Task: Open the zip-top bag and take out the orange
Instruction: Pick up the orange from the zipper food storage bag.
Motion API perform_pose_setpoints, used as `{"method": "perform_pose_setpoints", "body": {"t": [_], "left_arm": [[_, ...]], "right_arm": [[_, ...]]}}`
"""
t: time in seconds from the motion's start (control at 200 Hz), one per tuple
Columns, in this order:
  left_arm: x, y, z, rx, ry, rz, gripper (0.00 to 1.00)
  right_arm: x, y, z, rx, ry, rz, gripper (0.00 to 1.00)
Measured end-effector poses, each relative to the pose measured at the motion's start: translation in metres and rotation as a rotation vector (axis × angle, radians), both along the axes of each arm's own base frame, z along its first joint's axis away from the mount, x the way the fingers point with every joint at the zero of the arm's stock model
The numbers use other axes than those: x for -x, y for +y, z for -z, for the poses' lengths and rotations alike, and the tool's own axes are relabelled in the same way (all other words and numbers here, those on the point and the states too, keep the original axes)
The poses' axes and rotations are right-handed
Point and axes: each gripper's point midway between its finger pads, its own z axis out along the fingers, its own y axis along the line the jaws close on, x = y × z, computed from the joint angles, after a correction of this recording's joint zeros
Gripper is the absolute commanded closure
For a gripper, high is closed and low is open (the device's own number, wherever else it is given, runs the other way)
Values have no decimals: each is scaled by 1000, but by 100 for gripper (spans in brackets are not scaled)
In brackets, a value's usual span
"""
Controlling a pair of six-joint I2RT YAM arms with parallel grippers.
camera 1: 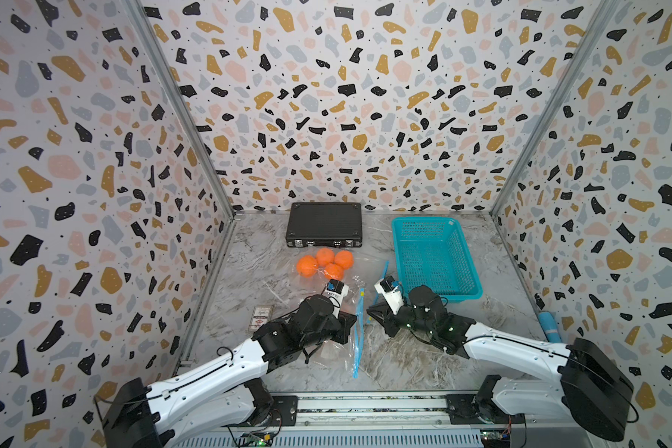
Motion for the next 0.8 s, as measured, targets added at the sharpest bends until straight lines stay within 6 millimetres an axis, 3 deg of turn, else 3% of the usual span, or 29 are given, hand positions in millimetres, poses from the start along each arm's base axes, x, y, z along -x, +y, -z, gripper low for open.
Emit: {"method": "perform_pose_setpoints", "body": {"t": [0.135, 0.275, 0.561, 0.801], "left_arm": [[-1, -2, -5, 24, -6, -4, 100], [-2, -6, -7, 42, -5, 0, 100], [-3, -9, -10, 65, 0, -4, 100], [-7, -2, -24, 91, -43, -39, 100]], "right_arm": [[6, 17, 30, 21, 64, -71, 89], [4, 33, 39, 29, 81, -99, 89], [0, 33, 24, 24, 43, -70, 89], [11, 36, -11, -57, 32, -102, 86]]}}
